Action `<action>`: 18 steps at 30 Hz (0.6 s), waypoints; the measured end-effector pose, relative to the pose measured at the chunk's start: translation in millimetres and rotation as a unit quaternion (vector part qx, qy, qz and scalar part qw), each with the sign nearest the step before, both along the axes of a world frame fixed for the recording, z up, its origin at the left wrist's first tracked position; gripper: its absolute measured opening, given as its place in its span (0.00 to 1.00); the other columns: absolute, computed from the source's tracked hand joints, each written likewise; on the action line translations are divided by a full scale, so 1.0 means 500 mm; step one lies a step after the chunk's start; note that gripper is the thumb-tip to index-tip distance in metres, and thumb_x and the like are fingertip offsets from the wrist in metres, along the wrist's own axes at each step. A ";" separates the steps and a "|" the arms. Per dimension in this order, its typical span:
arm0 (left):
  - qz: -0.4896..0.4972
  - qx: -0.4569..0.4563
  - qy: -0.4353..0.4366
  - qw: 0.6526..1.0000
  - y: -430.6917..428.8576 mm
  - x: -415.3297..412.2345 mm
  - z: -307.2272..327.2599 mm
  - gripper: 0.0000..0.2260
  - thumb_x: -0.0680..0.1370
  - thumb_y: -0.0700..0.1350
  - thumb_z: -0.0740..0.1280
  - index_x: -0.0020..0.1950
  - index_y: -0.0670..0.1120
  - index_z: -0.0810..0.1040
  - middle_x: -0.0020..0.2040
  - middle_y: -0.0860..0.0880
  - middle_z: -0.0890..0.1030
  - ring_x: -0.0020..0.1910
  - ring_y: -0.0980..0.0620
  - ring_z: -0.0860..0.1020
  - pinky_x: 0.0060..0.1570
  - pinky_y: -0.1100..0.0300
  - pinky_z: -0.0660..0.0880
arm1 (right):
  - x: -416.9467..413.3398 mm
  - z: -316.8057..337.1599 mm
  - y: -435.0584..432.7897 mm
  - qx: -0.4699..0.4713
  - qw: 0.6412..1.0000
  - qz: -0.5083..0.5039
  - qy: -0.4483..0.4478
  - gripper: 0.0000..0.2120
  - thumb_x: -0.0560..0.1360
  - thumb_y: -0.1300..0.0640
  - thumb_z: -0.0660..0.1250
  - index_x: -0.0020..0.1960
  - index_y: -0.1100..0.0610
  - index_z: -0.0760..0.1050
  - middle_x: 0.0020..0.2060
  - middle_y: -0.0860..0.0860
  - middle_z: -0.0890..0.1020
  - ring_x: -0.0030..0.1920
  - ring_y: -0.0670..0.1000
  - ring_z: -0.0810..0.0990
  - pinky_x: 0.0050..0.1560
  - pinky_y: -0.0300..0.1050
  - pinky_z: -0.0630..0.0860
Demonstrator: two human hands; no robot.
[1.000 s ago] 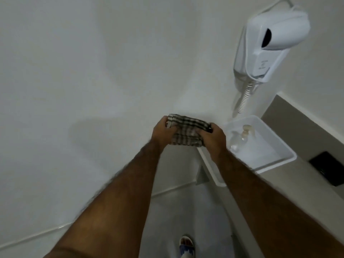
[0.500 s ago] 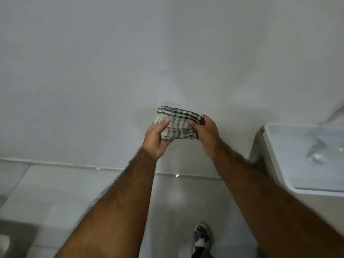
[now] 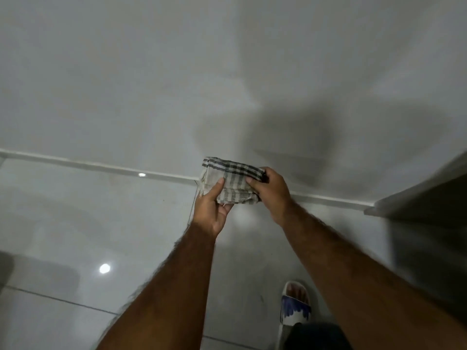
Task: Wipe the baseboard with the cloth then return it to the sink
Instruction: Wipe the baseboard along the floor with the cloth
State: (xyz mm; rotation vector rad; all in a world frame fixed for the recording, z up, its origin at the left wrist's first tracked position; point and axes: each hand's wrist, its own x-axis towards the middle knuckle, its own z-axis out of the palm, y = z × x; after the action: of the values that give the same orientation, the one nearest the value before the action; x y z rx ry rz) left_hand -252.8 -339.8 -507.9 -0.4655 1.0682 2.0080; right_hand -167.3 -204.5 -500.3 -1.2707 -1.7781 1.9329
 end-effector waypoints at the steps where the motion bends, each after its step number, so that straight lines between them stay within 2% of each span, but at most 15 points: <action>1: 0.004 -0.007 0.000 1.000 0.001 0.002 -0.062 0.20 0.81 0.36 0.67 0.74 0.37 0.73 0.68 0.34 0.80 0.66 0.36 0.80 0.61 0.42 0.80 | 0.000 -0.065 0.002 0.003 1.000 0.005 -0.004 0.12 0.80 0.65 0.75 0.47 0.49 0.80 0.49 0.54 0.88 0.52 0.58 0.88 0.57 0.60 0.85; 5: 0.018 -0.031 -0.005 0.999 0.004 0.015 -0.282 0.20 0.81 0.34 0.66 0.74 0.38 0.73 0.67 0.34 0.81 0.65 0.35 0.81 0.60 0.40 0.80 | 0.003 -0.293 0.005 0.010 0.999 0.009 -0.030 0.09 0.79 0.64 0.76 0.49 0.50 0.81 0.48 0.52 0.88 0.51 0.56 0.88 0.57 0.59 0.86; 7: 0.019 -0.041 -0.005 0.999 0.004 0.027 -0.374 0.19 0.81 0.34 0.67 0.72 0.38 0.74 0.65 0.35 0.82 0.63 0.36 0.82 0.58 0.41 0.81 | 0.007 -0.404 0.004 0.005 0.999 0.022 -0.049 0.07 0.78 0.61 0.77 0.53 0.52 0.83 0.49 0.51 0.89 0.51 0.54 0.88 0.58 0.60 0.85; 9: 0.012 -0.059 0.002 0.998 0.001 0.029 -0.440 0.20 0.80 0.33 0.68 0.72 0.38 0.75 0.63 0.36 0.83 0.61 0.36 0.84 0.57 0.41 0.82 | 0.005 -0.497 0.007 -0.001 0.997 0.036 -0.074 0.13 0.72 0.54 0.79 0.56 0.54 0.83 0.49 0.50 0.89 0.51 0.54 0.88 0.57 0.61 0.85; 11: -0.003 -0.079 0.015 0.997 0.004 0.012 -0.476 0.20 0.79 0.32 0.69 0.71 0.38 0.75 0.62 0.36 0.84 0.59 0.36 0.84 0.57 0.39 0.82 | -0.012 -0.584 0.019 0.003 0.996 0.048 -0.075 0.22 0.63 0.46 0.79 0.53 0.55 0.84 0.47 0.51 0.89 0.49 0.56 0.89 0.55 0.63 0.86; 14: -0.005 -0.097 0.035 0.995 0.019 -0.041 -0.494 0.20 0.79 0.31 0.69 0.71 0.37 0.76 0.62 0.35 0.84 0.59 0.36 0.84 0.53 0.41 0.84 | -0.076 -0.632 0.037 0.014 0.997 0.047 -0.061 0.20 0.60 0.47 0.77 0.50 0.55 0.84 0.46 0.52 0.89 0.48 0.57 0.89 0.54 0.63 0.86; 18: -0.002 -0.114 0.041 0.993 0.027 -0.084 -0.515 0.18 0.79 0.32 0.68 0.70 0.35 0.76 0.61 0.34 0.84 0.53 0.38 0.86 0.46 0.46 0.86 | -0.132 -0.615 0.035 0.046 0.997 0.034 -0.059 0.21 0.63 0.50 0.76 0.53 0.58 0.84 0.48 0.55 0.88 0.49 0.58 0.88 0.55 0.60 0.86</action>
State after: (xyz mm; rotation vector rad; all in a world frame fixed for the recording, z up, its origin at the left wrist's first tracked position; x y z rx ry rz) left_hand -294.6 -326.2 -765.4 -0.5015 1.3559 1.9242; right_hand -233.5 -186.8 -807.9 -1.3355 -1.9671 1.8210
